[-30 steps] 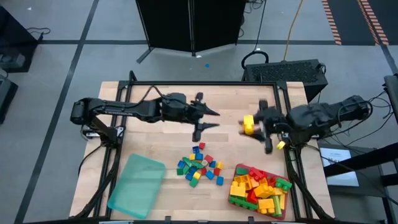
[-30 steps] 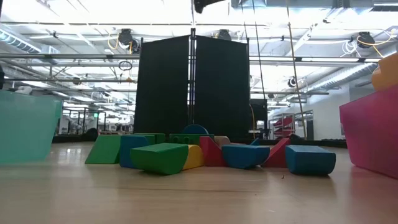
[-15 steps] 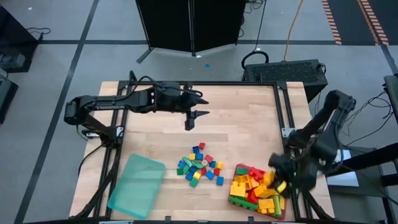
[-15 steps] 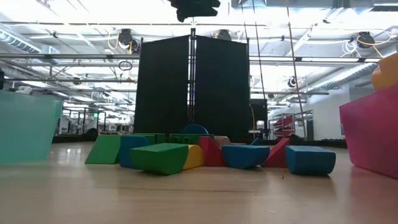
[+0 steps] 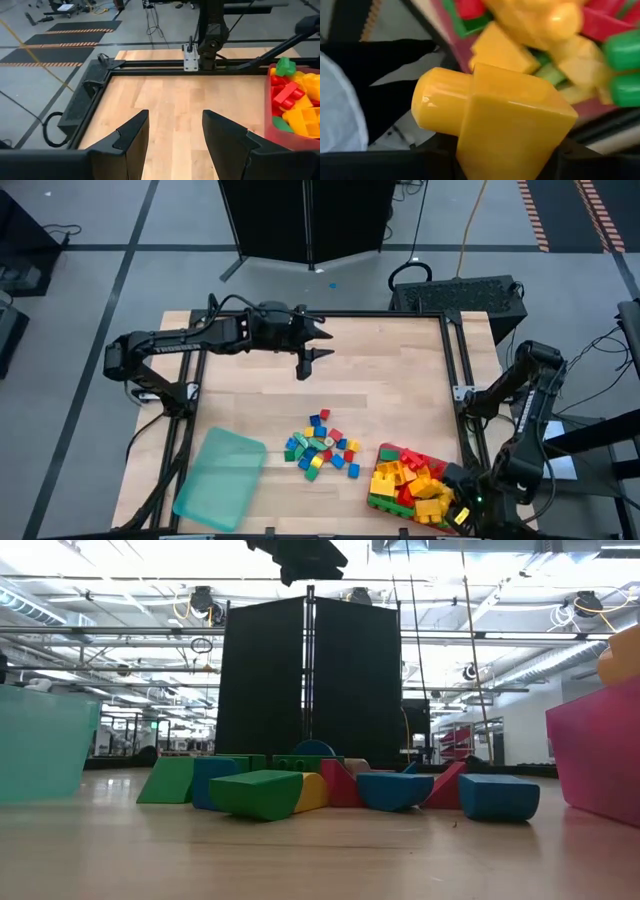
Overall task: Sort blocks by size
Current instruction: Put the 2-stud yellow game piece into the pink bin
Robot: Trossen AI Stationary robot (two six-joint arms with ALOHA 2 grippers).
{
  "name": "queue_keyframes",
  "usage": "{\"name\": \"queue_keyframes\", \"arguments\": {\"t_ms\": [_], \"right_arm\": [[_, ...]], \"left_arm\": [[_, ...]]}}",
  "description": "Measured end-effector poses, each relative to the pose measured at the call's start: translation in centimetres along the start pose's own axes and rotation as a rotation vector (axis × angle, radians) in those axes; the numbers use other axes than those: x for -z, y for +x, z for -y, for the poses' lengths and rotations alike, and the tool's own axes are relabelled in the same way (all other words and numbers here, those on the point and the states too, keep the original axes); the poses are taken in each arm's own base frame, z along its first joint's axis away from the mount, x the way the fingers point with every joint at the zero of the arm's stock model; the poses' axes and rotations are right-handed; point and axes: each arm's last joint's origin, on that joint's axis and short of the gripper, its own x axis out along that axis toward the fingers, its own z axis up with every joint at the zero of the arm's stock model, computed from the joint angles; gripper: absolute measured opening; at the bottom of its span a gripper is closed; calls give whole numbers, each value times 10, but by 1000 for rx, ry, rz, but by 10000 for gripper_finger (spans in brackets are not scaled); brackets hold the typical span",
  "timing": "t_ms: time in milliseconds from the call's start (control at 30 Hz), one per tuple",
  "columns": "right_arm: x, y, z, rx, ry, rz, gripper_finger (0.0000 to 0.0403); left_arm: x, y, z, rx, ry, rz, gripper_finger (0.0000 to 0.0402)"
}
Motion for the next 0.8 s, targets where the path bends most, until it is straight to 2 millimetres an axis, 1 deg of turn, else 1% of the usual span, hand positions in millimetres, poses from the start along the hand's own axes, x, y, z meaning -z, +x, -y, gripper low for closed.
{"name": "queue_keyframes", "arguments": {"t_ms": [200,333,433,500,600,700,800], "right_arm": [[-4,-1,11,111,92,34,144],[-7,-5,19,127,171,47,144],[-12,0,25,89,215,36,144],[-17,7,29,74,223,39,144],[-23,17,31,61,231,41,144],[-27,23,33,59,248,45,145],[-28,23,32,51,252,44,178]], "left_arm": [[0,-1,-4,25,-7,6,187],[1,-1,-6,21,-10,6,187],[1,-1,-8,29,-11,7,187],[1,-1,-8,35,-12,8,187],[1,-1,-8,35,-8,7,187],[1,-1,-8,36,-5,7,187],[1,-1,-8,35,-5,6,187]]}}
